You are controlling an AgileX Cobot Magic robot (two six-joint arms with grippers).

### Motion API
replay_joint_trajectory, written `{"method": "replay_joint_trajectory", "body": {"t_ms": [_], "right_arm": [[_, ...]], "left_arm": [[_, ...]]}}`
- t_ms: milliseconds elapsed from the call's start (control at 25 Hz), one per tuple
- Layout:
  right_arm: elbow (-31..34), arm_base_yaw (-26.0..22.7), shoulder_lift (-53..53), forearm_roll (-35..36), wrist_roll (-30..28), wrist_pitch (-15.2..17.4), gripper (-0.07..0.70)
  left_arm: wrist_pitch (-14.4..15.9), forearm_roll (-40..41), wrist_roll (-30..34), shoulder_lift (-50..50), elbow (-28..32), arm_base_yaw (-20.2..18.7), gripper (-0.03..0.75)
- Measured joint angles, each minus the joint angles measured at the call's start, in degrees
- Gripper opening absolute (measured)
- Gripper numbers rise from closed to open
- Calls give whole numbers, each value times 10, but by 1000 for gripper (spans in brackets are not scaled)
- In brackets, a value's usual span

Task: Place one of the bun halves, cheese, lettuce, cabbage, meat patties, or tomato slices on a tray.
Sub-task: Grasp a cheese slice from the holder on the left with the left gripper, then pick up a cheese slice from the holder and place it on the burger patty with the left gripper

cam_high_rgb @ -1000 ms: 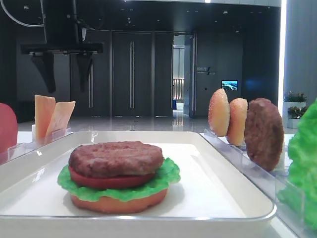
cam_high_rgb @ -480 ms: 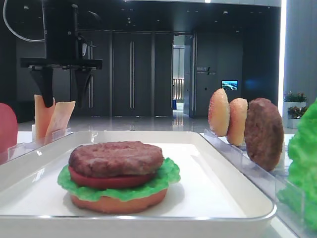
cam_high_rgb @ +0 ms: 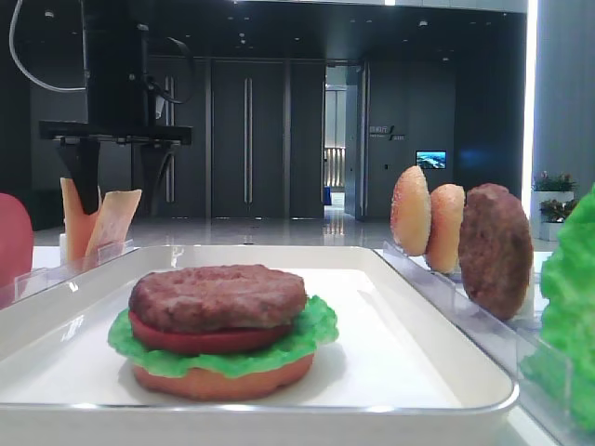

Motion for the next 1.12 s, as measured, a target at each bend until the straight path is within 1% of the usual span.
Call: {"method": "replay_joint_trajectory", "body": {"t_ms": [120, 200, 320, 440, 520, 560, 680, 880, 1120], "right_arm": [[0, 0, 0, 0, 0, 0, 539], [0, 0, 0, 0, 0, 0, 539], [0, 0, 0, 0, 0, 0, 539], [0, 0, 0, 0, 0, 0, 539], [0, 0, 0, 0, 0, 0, 539], [0, 0, 0, 0, 0, 0, 539], [0, 0, 0, 0, 0, 0, 539], [0, 0, 0, 0, 0, 0, 539], [0, 0, 0, 0, 0, 0, 539]], "left_arm": [[0, 4, 4, 1, 0, 0, 508], [0, 5, 8, 2, 0, 0, 469], [0, 8, 10, 2, 0, 0, 347], [0, 10, 19, 2, 0, 0, 182], [0, 10, 24, 2, 0, 0, 87], [0, 12, 27, 2, 0, 0, 54], [0, 14, 37, 2, 0, 0, 29], [0, 12, 40, 2, 0, 0, 29], [0, -8, 41, 0, 0, 0, 27]]}}
